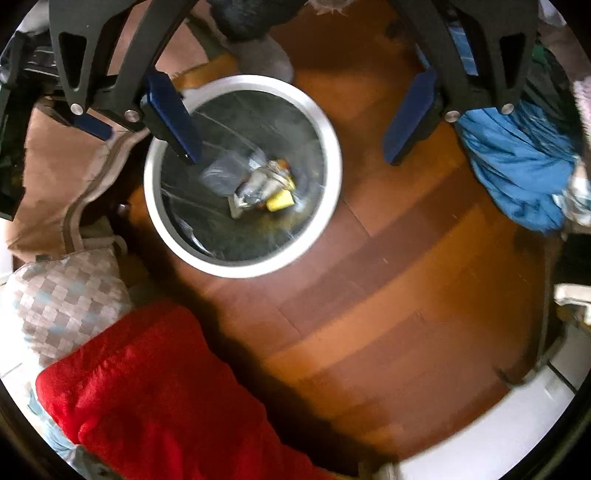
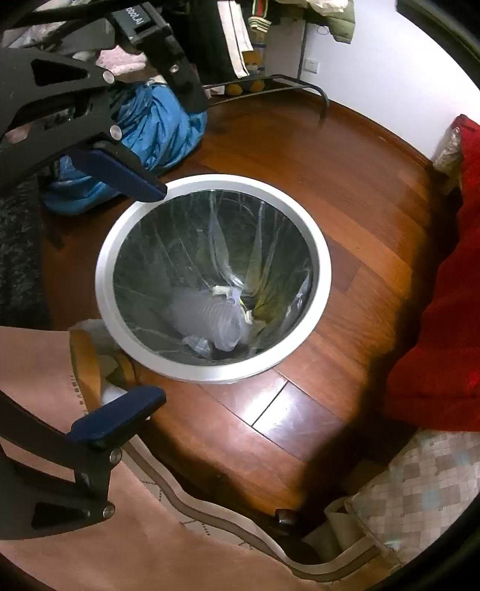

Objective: Collect trash
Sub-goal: 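Carry both items over the white bin and open both tools to drop them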

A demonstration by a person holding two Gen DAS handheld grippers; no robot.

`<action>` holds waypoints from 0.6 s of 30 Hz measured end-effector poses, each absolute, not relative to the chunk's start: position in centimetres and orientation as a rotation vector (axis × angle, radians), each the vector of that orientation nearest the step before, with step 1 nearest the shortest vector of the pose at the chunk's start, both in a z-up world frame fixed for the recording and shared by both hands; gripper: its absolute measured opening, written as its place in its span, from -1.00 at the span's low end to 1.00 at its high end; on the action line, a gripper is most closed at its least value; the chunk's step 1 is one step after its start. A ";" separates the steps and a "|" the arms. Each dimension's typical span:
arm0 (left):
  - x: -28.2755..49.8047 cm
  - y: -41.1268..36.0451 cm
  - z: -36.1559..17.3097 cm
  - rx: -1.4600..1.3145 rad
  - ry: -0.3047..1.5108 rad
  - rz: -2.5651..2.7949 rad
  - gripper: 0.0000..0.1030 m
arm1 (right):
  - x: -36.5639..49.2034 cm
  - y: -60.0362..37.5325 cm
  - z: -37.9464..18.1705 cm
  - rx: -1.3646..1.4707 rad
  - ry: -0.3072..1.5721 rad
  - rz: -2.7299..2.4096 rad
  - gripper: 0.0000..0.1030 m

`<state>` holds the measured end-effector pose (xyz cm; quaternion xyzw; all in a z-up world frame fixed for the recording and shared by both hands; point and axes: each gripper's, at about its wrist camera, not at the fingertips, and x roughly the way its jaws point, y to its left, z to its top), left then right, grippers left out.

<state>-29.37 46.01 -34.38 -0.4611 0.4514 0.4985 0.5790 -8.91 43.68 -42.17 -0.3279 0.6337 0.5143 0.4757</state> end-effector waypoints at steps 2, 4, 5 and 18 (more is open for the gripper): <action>-29.3 45.3 -33.7 -1.020 1.068 1.203 0.94 | -8.6 43.1 -42.1 -0.809 1.542 1.256 1.00; -29.1 44.6 -32.9 -0.990 1.060 1.208 0.93 | -8.9 42.3 -41.4 -0.841 1.512 1.249 1.00; -29.3 44.4 -32.7 -0.983 1.059 1.207 0.94 | -8.7 41.8 -41.1 -0.858 1.492 1.248 1.00; -27.8 40.7 -29.9 -0.878 1.069 1.200 0.93 | -8.9 37.6 -37.0 -0.971 1.296 1.192 1.00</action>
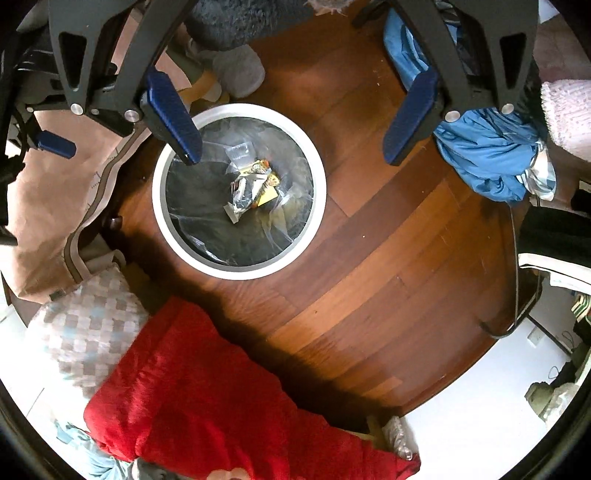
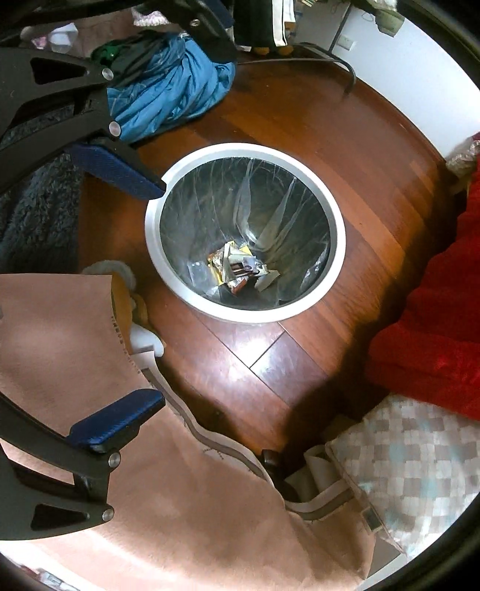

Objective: Collect trash
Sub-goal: 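Carry both items over the white bin and open both tools to drop them, then swing both tools back over the table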

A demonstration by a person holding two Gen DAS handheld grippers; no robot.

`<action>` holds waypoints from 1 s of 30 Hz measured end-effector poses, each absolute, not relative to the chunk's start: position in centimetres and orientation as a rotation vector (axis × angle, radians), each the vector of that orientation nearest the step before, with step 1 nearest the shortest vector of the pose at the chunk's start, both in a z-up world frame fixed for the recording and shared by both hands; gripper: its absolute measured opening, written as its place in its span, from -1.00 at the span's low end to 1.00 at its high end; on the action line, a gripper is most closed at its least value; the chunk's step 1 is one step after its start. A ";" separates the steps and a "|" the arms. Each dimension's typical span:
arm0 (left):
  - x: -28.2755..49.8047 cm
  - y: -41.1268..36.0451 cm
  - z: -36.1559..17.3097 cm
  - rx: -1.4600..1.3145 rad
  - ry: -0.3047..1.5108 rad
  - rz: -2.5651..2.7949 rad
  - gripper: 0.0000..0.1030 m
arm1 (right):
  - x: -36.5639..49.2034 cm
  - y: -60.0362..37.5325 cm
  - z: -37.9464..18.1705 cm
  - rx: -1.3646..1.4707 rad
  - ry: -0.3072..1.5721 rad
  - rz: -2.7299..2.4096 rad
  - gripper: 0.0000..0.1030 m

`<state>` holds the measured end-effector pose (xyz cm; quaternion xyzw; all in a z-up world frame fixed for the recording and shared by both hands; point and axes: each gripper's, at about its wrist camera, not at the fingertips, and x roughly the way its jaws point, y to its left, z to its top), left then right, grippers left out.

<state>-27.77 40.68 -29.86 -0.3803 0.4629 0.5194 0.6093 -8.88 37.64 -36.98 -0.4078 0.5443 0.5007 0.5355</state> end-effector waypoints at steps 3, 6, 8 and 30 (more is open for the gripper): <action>-27.8 40.1 -29.3 -0.871 1.064 1.202 0.94 | -9.2 37.5 -36.0 -0.968 1.281 1.195 1.00; -28.0 39.5 -28.4 -0.858 1.054 1.207 0.93 | -9.3 37.4 -34.9 -0.956 1.261 1.203 1.00; -28.1 39.1 -27.8 -0.853 1.045 1.210 0.93 | -9.4 37.2 -34.0 -0.940 1.249 1.210 1.00; -22.3 29.7 -10.7 -0.571 0.818 1.133 0.93 | -5.0 26.1 -14.5 -0.454 1.157 1.359 1.00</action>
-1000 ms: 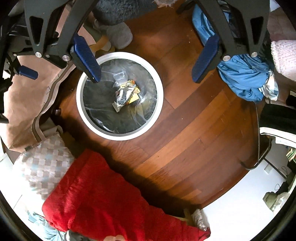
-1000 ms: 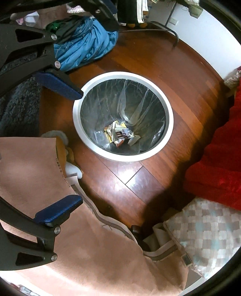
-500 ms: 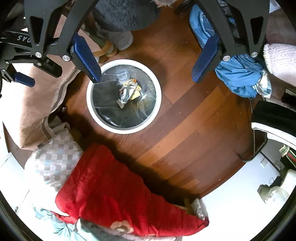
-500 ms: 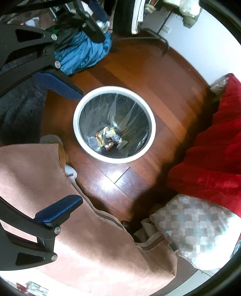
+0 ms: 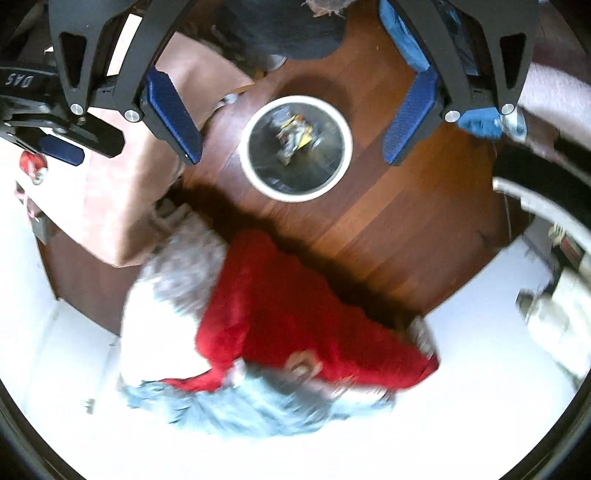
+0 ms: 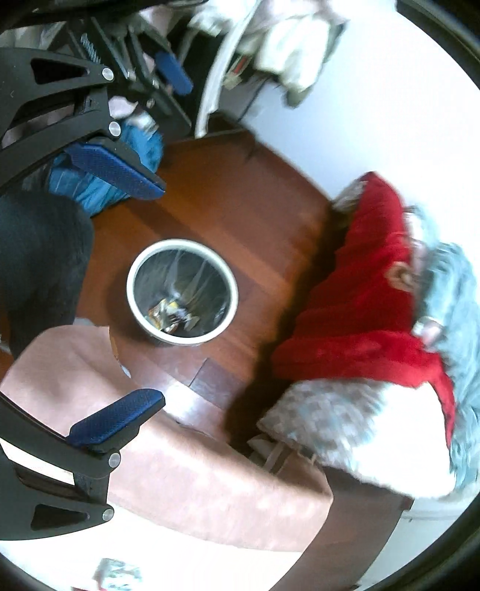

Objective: Collect trash
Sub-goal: 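Swing both tools back over the table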

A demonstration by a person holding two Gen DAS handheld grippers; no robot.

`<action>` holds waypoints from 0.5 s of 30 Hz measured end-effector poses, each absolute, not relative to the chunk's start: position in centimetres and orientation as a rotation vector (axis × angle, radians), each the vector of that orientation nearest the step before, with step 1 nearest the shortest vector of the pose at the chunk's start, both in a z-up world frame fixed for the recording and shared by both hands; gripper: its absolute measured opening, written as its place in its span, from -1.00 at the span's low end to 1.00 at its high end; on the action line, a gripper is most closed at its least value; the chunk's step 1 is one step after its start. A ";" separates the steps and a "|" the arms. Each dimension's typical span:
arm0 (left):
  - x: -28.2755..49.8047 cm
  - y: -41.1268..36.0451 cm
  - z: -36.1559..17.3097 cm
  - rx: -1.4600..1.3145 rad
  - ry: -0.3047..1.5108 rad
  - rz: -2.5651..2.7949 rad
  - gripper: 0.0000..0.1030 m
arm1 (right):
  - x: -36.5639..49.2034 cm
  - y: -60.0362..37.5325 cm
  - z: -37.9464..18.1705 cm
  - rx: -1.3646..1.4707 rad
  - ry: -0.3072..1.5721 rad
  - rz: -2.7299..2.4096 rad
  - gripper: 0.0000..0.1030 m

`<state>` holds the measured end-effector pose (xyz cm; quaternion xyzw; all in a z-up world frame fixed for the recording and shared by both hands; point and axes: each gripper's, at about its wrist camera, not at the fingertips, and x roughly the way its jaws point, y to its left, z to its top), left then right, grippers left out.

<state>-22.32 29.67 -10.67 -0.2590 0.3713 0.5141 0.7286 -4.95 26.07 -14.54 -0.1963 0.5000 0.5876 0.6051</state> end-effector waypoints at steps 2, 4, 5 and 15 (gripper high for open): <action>-19.5 28.1 -9.6 -0.532 0.804 1.087 0.93 | -2.8 23.3 -12.5 -0.381 1.141 1.342 1.00; -16.4 26.5 -9.4 -0.505 0.801 1.035 0.93 | 0.1 20.2 -11.2 -0.322 1.127 1.293 1.00; -14.8 25.9 -9.6 -0.496 0.806 1.008 0.93 | 1.8 18.8 -10.8 -0.295 1.128 1.263 1.00; 8.4 15.8 -17.6 -0.349 0.985 0.611 0.94 | 21.7 -0.6 -15.5 -0.232 1.193 0.731 1.00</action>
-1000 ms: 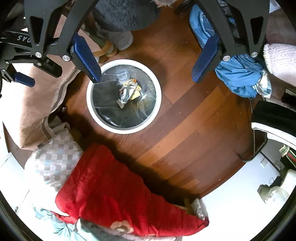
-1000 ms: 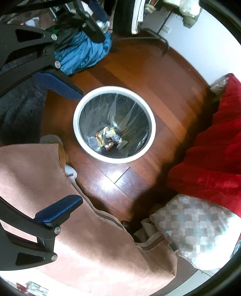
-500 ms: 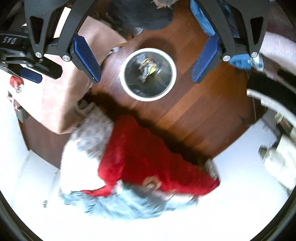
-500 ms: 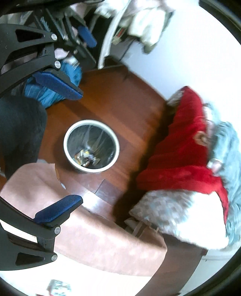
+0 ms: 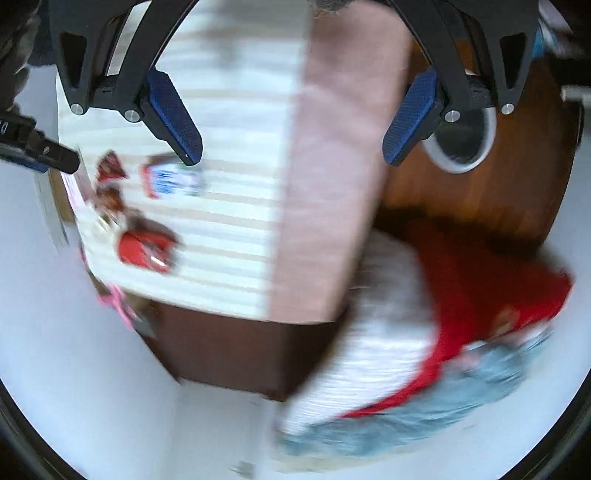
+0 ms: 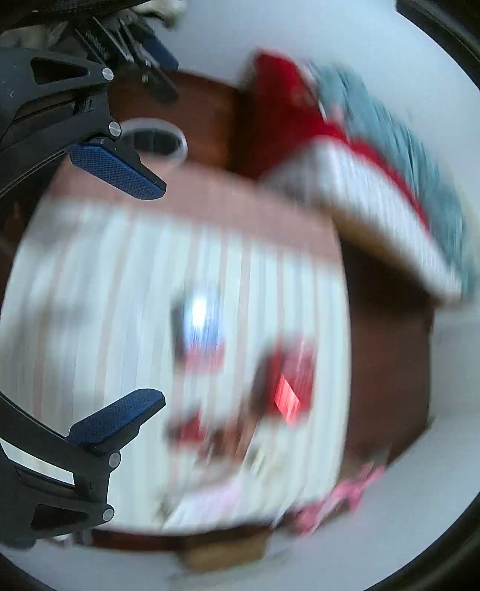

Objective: Collect trash
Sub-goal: 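Swing both tools back over the table, then grasp the Perfectlands milk carton with the left tool while the right tool grasps the pink tissue pack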

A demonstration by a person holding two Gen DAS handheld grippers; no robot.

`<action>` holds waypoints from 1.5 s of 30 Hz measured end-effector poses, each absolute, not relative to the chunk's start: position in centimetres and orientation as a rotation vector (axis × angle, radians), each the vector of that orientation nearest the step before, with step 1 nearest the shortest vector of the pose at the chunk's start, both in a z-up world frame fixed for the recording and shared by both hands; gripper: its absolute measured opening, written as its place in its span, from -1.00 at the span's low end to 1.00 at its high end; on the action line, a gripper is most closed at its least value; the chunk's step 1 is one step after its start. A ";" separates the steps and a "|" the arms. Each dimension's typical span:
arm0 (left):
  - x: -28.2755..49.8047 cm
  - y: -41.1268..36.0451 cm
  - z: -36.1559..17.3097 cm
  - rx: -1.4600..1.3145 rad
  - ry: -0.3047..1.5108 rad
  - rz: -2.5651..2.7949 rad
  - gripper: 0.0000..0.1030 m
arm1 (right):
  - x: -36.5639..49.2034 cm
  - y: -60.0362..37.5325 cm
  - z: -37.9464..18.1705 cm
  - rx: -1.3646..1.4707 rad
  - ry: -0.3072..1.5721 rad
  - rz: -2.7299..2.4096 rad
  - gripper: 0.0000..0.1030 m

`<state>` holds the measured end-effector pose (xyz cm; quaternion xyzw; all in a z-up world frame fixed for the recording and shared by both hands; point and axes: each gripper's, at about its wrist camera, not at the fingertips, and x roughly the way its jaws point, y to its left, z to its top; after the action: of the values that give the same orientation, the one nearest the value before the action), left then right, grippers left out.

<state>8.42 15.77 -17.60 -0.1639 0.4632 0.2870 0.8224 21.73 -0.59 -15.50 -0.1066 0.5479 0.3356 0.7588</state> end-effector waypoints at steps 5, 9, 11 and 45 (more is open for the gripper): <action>18.5 11.1 -23.0 -0.115 1.160 0.416 0.94 | 30.0 -8.8 -19.3 -0.221 1.255 0.536 1.00; 22.8 8.5 -26.9 0.128 1.289 0.260 0.93 | 35.4 -12.6 -21.4 -0.255 1.281 0.459 1.00; 23.8 7.8 -28.1 0.206 1.345 0.181 0.93 | 37.6 -13.6 -22.5 -0.281 1.299 0.445 1.00; 26.2 10.6 -30.5 -0.096 1.339 0.203 0.06 | 39.4 -9.3 -30.5 -0.434 1.443 0.515 0.13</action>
<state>26.24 10.61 -30.46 -0.0446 0.6194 0.0938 0.7781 39.36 -9.28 -30.47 -0.1949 0.6475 0.2313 0.6995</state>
